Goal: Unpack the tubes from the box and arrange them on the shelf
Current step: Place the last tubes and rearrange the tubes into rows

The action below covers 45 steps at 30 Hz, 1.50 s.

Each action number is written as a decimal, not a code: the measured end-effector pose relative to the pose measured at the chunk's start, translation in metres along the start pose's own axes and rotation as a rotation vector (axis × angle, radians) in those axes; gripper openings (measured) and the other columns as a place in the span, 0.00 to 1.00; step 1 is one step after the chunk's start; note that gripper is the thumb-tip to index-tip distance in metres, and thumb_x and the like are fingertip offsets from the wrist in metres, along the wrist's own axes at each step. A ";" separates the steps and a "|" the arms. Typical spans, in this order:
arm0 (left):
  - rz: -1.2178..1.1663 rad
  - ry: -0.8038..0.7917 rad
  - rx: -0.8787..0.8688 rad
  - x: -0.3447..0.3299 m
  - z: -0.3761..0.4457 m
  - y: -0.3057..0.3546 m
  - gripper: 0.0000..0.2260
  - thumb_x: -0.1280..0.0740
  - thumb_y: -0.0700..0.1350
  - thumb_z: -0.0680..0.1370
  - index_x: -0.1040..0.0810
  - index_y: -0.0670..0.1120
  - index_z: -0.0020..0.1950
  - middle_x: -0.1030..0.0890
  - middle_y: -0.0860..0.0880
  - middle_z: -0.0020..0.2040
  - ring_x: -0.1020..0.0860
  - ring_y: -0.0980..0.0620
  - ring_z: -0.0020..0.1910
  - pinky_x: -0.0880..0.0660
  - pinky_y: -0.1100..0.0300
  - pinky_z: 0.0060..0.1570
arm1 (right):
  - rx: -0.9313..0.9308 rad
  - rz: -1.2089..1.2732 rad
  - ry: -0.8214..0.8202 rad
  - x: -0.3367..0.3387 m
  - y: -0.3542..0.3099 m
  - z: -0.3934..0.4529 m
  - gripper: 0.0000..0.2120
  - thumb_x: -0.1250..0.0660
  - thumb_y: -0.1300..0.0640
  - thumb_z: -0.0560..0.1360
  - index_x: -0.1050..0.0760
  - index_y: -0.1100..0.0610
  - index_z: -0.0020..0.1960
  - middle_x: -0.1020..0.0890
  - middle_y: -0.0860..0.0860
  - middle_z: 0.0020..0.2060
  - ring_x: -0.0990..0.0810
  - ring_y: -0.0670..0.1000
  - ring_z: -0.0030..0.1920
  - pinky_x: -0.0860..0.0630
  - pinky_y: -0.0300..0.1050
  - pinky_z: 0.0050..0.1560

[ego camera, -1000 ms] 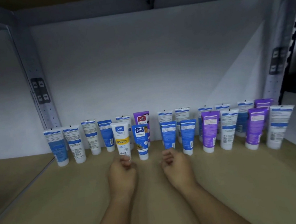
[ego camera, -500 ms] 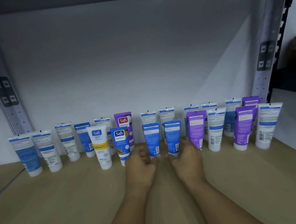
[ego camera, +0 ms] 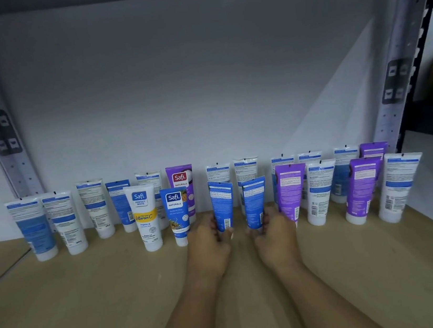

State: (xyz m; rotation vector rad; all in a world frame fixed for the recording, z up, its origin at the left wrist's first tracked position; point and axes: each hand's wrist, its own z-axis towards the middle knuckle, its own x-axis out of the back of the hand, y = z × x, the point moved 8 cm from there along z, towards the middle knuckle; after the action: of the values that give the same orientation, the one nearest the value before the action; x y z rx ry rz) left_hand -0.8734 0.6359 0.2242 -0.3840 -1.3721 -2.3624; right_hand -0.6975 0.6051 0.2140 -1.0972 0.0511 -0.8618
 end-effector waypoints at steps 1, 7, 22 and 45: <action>0.013 -0.010 -0.011 -0.001 0.000 0.000 0.11 0.27 0.42 0.74 0.22 0.48 0.55 0.18 0.57 0.44 0.19 0.60 0.43 0.19 0.59 0.46 | -0.006 0.001 -0.017 -0.001 0.001 0.000 0.16 0.28 0.63 0.68 0.24 0.53 0.53 0.17 0.48 0.44 0.18 0.45 0.42 0.19 0.44 0.43; 0.007 -0.004 -0.044 -0.002 -0.001 0.001 0.12 0.30 0.48 0.72 0.20 0.51 0.55 0.15 0.56 0.44 0.18 0.60 0.43 0.19 0.56 0.47 | 0.017 0.097 -0.041 0.003 -0.008 -0.003 0.19 0.25 0.59 0.67 0.28 0.49 0.53 0.18 0.46 0.45 0.18 0.45 0.45 0.21 0.40 0.46; 0.067 -0.006 -0.104 0.000 0.000 0.006 0.08 0.34 0.43 0.72 0.21 0.49 0.50 0.17 0.52 0.39 0.19 0.54 0.39 0.20 0.50 0.43 | 0.042 0.045 -0.072 -0.005 -0.004 -0.001 0.16 0.30 0.64 0.70 0.25 0.52 0.56 0.17 0.46 0.46 0.18 0.46 0.47 0.21 0.44 0.48; -0.040 -0.058 -0.092 -0.001 0.004 -0.002 0.12 0.32 0.39 0.76 0.22 0.48 0.59 0.16 0.54 0.52 0.18 0.60 0.51 0.20 0.58 0.53 | 0.023 0.160 -0.032 -0.001 -0.004 -0.001 0.16 0.30 0.64 0.71 0.27 0.50 0.55 0.17 0.47 0.47 0.18 0.44 0.47 0.20 0.47 0.50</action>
State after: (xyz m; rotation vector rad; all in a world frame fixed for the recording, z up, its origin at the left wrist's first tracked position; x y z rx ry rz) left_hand -0.8731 0.6402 0.2236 -0.4582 -1.3107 -2.4714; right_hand -0.7010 0.6040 0.2165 -1.0702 0.1007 -0.6999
